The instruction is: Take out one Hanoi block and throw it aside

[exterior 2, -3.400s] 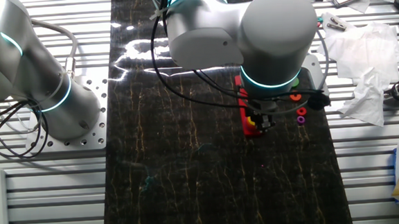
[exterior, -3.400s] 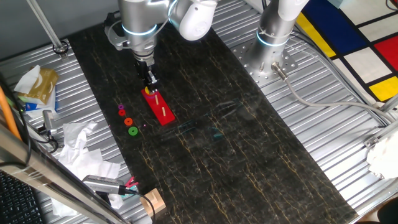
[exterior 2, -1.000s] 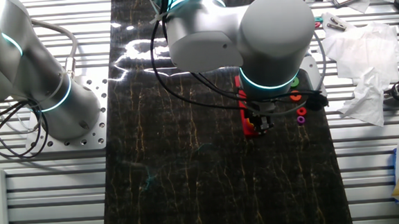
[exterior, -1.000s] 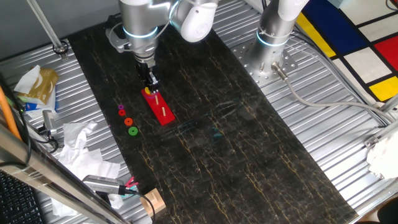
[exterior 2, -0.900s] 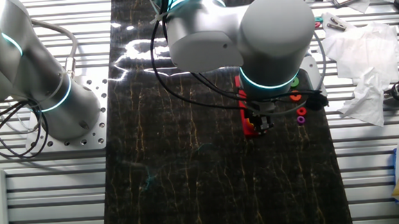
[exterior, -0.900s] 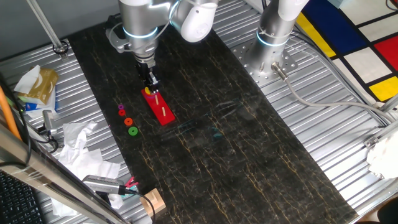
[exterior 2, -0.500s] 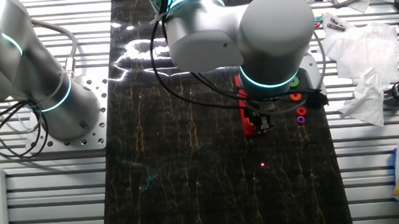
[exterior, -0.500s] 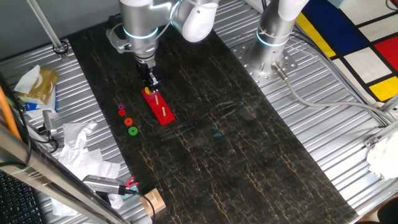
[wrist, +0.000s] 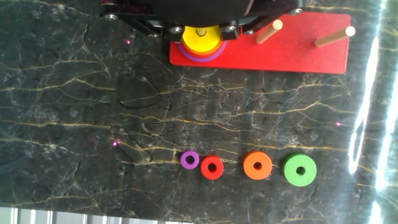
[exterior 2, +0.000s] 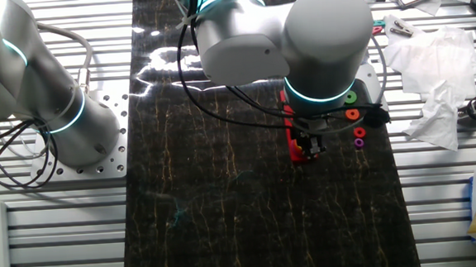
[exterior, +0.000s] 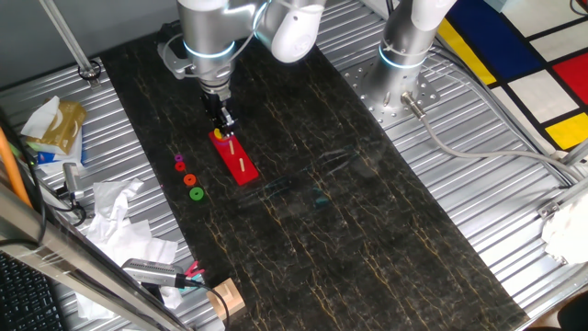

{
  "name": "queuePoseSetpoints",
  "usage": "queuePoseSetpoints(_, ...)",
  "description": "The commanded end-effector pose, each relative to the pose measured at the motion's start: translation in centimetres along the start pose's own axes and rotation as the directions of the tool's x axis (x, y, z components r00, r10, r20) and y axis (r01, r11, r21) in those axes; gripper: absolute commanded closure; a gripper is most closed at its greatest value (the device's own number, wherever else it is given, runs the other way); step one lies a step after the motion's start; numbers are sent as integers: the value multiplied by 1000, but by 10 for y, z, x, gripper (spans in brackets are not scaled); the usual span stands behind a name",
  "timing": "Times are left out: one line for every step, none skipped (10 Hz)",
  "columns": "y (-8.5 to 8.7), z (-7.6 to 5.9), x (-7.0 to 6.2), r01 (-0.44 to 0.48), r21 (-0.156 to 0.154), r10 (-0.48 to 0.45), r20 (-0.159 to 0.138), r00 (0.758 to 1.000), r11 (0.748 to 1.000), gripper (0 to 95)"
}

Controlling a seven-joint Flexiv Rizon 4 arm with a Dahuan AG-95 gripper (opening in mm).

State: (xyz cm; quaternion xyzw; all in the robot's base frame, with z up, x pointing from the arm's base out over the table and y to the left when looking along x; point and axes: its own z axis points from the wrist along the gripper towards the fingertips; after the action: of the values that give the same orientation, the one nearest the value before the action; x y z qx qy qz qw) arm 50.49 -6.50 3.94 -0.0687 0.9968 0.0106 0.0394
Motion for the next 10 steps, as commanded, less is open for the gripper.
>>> queuePoseSetpoints(0,-1,0,2,1,-2,-2,1000,1000,950)
queuePoseSetpoints(0,-1,0,4,2,-4,-2,1000,1000,950)
queuePoseSetpoints(0,-1,0,6,1,-6,-1,1000,1000,950)
queuePoseSetpoints(0,-1,0,10,0,-10,-1,1000,1000,950)
queuePoseSetpoints(0,-1,0,11,-1,-11,-1,1000,1000,950)
queuePoseSetpoints(0,-2,1,14,-2,-14,-1,1000,1000,950)
queuePoseSetpoints(0,-3,1,16,-2,-16,-1,1000,1000,950)
queuePoseSetpoints(0,-5,1,21,-1,-21,-1,1000,1000,950)
queuePoseSetpoints(-1,-6,2,23,-2,-23,-1,1000,1000,950)
queuePoseSetpoints(-2,-9,3,28,-2,-28,0,1000,1000,950)
